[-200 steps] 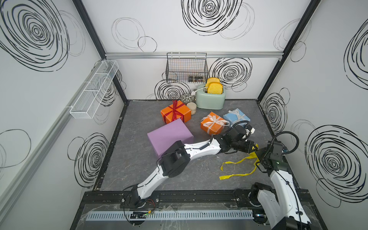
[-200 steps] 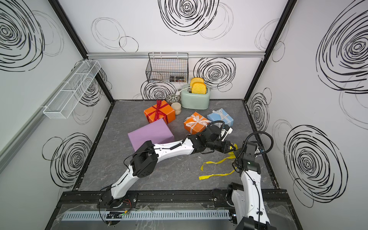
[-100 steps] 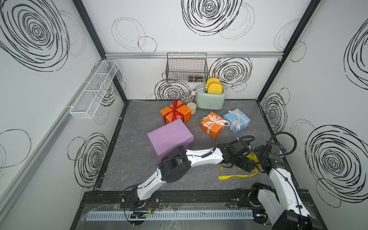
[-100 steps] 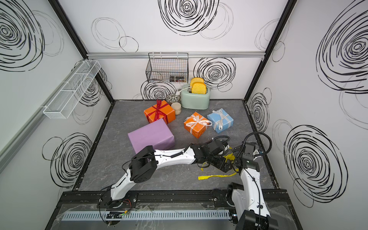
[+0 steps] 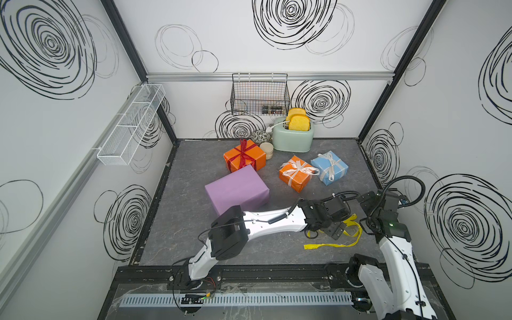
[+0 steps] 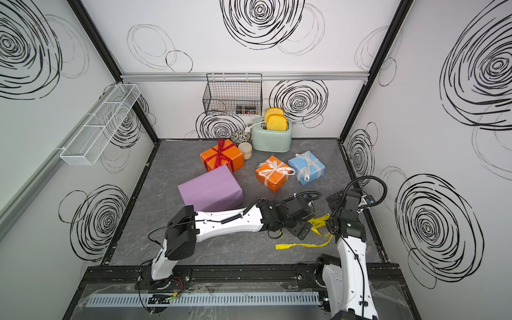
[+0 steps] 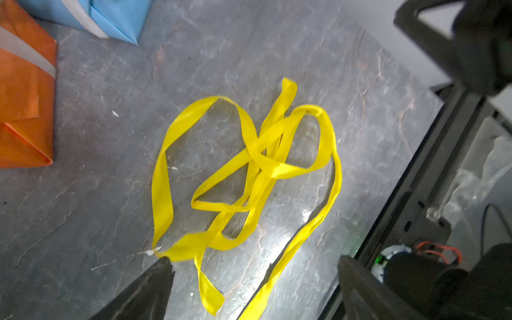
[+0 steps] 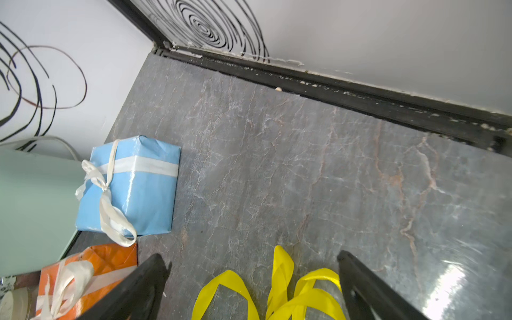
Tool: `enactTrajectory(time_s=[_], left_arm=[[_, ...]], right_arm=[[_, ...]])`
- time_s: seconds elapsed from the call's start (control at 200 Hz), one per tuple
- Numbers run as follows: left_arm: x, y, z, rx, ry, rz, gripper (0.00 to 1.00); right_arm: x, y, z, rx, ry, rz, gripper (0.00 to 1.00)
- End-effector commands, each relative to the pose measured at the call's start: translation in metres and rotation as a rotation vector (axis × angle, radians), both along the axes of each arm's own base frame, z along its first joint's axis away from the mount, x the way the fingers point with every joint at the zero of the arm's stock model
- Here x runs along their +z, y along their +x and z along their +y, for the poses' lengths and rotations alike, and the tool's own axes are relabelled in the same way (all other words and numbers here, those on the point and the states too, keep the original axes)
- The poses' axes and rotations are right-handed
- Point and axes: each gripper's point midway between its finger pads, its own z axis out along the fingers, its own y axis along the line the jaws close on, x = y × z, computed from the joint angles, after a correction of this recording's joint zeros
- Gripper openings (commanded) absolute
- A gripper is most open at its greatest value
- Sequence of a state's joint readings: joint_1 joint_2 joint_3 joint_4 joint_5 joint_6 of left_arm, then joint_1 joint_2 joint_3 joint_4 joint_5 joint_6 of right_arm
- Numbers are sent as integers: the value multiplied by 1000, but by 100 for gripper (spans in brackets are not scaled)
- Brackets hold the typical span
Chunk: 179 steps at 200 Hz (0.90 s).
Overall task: Untie the ribbon bows on the gift boxes
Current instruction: Place the ribbon at the center of the board, then move the gift box to the center of the board.
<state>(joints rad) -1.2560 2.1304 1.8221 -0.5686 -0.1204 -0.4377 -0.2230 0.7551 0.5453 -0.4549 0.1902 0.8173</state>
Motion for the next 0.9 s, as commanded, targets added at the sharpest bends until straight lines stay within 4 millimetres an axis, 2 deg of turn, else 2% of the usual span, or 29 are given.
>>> enactTrajectory(time_s=[0.0,0.085,0.2,0.24,0.34,0.425,0.52,0.58,0.655,0.715,0.821,0.891], left_arm=[[-18,-10,15,-58,121,5,96],[-3,-7,22,-41,87,-22,96],[29,4,34,-4,49,-68,96],[45,10,42,19,36,-95,96],[84,33,75,112,-20,-152,96],[119,55,116,226,-99,-192,96],[145,78,174,396,-211,-185,96],[151,89,215,513,-270,-169,96],[151,95,261,641,-341,-166,96],[156,94,294,720,-397,-184,96],[153,89,351,867,-424,-211,96],[148,82,382,954,-426,-212,96]], right_arm=[[-2,19,21,159,34,-1,99],[-12,27,35,240,59,18,100],[-2,43,71,435,83,-18,96],[7,49,90,517,82,-47,94],[26,55,153,755,43,-129,93],[32,52,205,910,18,-131,95],[28,50,262,1070,24,-91,98],[22,52,294,1147,19,-45,100],[12,55,332,1222,-1,15,98],[7,61,358,1264,3,53,98],[-9,77,392,1294,-10,147,98],[-19,81,418,1342,-24,178,98]])
